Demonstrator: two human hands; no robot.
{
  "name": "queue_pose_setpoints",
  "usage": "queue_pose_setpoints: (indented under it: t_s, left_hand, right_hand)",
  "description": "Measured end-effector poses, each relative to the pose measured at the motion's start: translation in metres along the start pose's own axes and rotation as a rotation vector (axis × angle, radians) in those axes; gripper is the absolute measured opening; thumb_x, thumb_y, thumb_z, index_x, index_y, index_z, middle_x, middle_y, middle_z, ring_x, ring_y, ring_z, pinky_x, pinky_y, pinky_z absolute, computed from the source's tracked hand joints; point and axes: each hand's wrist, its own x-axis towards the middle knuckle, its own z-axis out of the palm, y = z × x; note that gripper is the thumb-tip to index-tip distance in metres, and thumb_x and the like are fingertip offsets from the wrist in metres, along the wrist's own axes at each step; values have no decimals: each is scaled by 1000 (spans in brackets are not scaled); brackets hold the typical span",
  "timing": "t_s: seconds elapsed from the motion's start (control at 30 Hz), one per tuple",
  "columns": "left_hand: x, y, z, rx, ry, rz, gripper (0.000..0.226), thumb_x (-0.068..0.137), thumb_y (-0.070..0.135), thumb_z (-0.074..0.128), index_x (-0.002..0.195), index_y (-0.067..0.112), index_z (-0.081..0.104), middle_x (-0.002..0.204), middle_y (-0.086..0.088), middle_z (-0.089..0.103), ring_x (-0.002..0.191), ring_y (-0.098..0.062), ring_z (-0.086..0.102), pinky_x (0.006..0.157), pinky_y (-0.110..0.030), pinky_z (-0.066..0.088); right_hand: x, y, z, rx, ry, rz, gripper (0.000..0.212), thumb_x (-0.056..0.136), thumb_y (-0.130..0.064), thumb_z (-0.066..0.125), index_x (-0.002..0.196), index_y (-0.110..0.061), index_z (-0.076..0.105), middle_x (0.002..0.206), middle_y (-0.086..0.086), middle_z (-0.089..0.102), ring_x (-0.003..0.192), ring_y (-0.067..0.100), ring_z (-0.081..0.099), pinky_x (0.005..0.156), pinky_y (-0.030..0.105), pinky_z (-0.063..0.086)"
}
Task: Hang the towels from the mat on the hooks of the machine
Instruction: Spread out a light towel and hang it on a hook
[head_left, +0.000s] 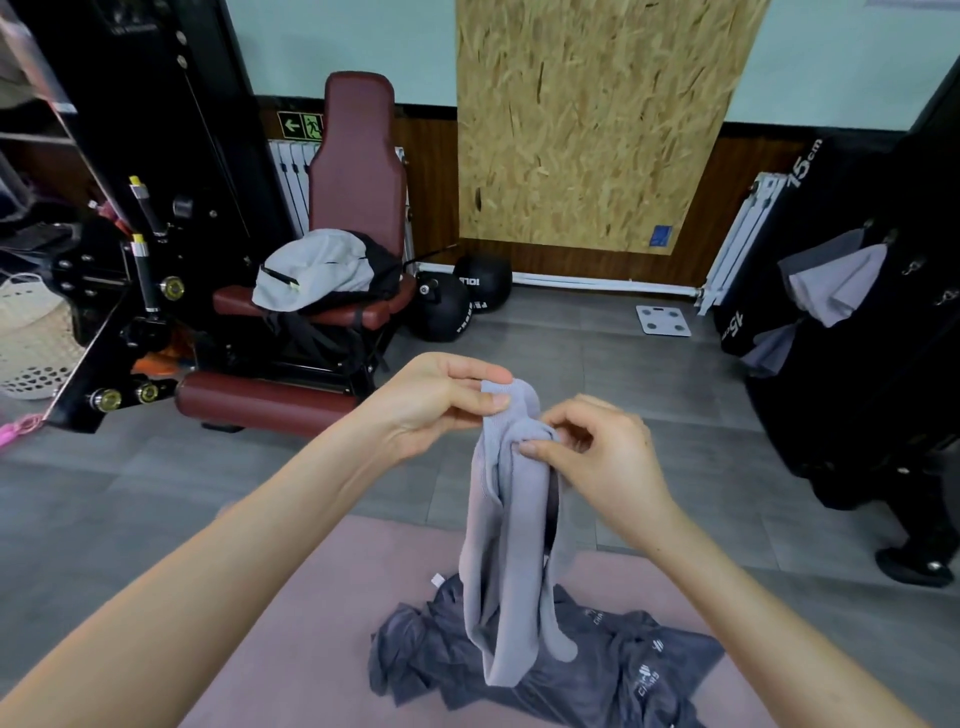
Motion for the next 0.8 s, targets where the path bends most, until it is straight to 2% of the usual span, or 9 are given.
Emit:
queue_pose_setpoints:
  t_s: [0.07,0.17,0.27,0.33,0.4,0.47,0.53,0.67,0.8]
  left_hand:
    - [3,-3,-6,15,37,28,22,80,-11,60,85,9,67,76,-9,62,70,-12,63,64,-18,54]
    - [4,-8,-13,133,64,112,22,80,-9,62,87,10,68,66,-6,51,63,-10,55,65,-16,52]
    - [1,-11,-9,230,31,182,28,77,-10,66,93,13,64,69,-6,62,64,-12,60,68,-18,50]
    - [1,-12,-2,237,19,202,32,75,-10,68,95,13,57,71,-6,66,63,-13,61,68,-19,50]
    - [1,-11,2,194,2,215,34,76,-9,69,96,13,53,77,-14,69,65,-15,64,71,-23,51]
    - [1,-9,5,172,-28,229,33,78,-8,68,97,14,52,92,-28,67,73,-21,64,75,-25,50]
    - [0,-7,7,166,-68,243,31,80,-8,65,97,13,51,95,-29,67,75,-23,63,74,-24,50]
    - [0,-6,11,196,-126,275,30,82,-6,64,100,12,49,86,-16,69,72,-19,64,73,-25,50]
    - [1,-5,11,291,-128,295,35,81,-8,64,98,18,48,83,-10,70,68,-15,59,77,-32,50]
  right_hand:
    - [-4,2,-9,6,-1,-29,19,66,-21,83,63,-20,64,63,-7,56,66,8,50,59,12,34]
    - [-9,-2,-24,113,-140,-28,20,67,-15,82,63,-24,64,70,-7,60,70,6,55,68,15,39]
    - [-9,-14,-31,347,-282,56,16,75,-10,76,68,-21,66,72,-7,63,70,6,57,71,19,44]
    - [-5,-22,-32,484,-298,92,12,80,-10,70,74,-20,67,75,-5,64,72,10,56,69,21,46]
    - [-1,-27,-32,520,-300,94,8,84,-9,66,79,-15,67,76,0,63,72,14,54,67,21,44]
    - [3,-29,-29,484,-287,91,5,83,-16,65,80,-13,68,77,7,63,73,16,52,68,25,42]
    - [6,-27,-25,409,-245,91,7,83,-19,64,80,-13,68,77,13,64,71,16,52,69,29,43]
    - [9,-23,-23,106,-53,19,11,83,-17,67,77,-25,68,75,-8,68,70,7,58,68,27,47]
    - [12,-22,-26,-189,62,-99,7,79,-25,69,83,-27,65,74,-12,56,71,7,52,65,27,45]
